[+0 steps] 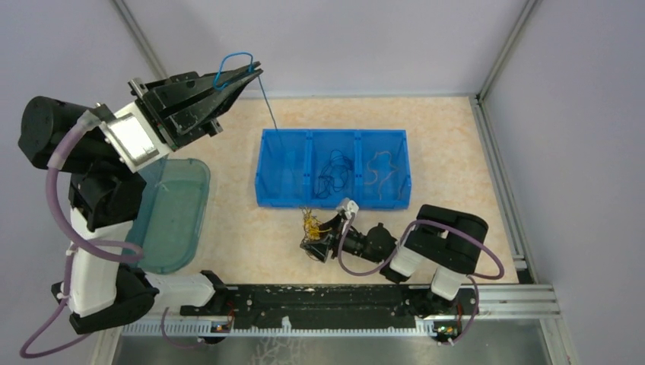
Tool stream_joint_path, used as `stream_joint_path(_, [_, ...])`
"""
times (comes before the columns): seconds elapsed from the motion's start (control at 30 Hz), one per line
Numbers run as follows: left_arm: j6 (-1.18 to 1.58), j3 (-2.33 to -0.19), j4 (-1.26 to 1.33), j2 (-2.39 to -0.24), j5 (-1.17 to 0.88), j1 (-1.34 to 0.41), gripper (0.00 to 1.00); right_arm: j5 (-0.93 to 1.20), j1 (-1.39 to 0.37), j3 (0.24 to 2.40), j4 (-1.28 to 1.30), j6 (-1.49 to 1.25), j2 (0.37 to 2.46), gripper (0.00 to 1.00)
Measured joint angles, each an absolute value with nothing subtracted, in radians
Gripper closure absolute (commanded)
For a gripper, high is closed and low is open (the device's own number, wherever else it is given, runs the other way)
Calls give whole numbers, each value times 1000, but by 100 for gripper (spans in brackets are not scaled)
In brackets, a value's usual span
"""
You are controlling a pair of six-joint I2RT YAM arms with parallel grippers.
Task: Untangle the cables
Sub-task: Untie the cable.
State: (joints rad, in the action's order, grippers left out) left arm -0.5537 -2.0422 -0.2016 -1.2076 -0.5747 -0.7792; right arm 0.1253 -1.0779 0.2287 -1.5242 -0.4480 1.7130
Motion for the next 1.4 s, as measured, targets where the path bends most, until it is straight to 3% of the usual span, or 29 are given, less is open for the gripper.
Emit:
stream_joint_path(0.17, [-545,-2067,-228,-1213,-578,-779,100,111,-1078,221,-1494,-447,1647,18])
stream_joint_path(0.33, [-517,-1915,-262,-1139,-602,-779,100,102,-1078,223,-1266,-413,1405,16])
stream_joint_path(0.47, [-505,-1847,-300,-1122,-621,-779,100,85,-1077,285,-1058,-358,1171,26])
stream_joint_path(0.57, [-500,-1832,-321,-1125,-624,-779,100,79,-1076,331,-962,-324,1097,38])
stream_joint_path(0.63, [-498,-1831,-326,-1126,-626,-779,100,81,-1075,351,-911,-304,1087,40])
stream_joint_path(0.87, [-500,-1809,-333,-1098,-629,-779,100,123,-1076,355,-809,-272,1154,42])
stream_joint_path(1.03, [-510,-1784,-340,-1080,-629,-779,100,125,-1078,356,-808,-268,1225,59])
stream_joint_path(1.27, [-513,-1763,-353,-1069,-629,-779,100,78,-1078,381,-839,-273,1333,61])
stream_joint_path(1.4, [-513,-1735,-369,-1050,-628,-779,100,68,-1078,403,-902,-289,1391,71])
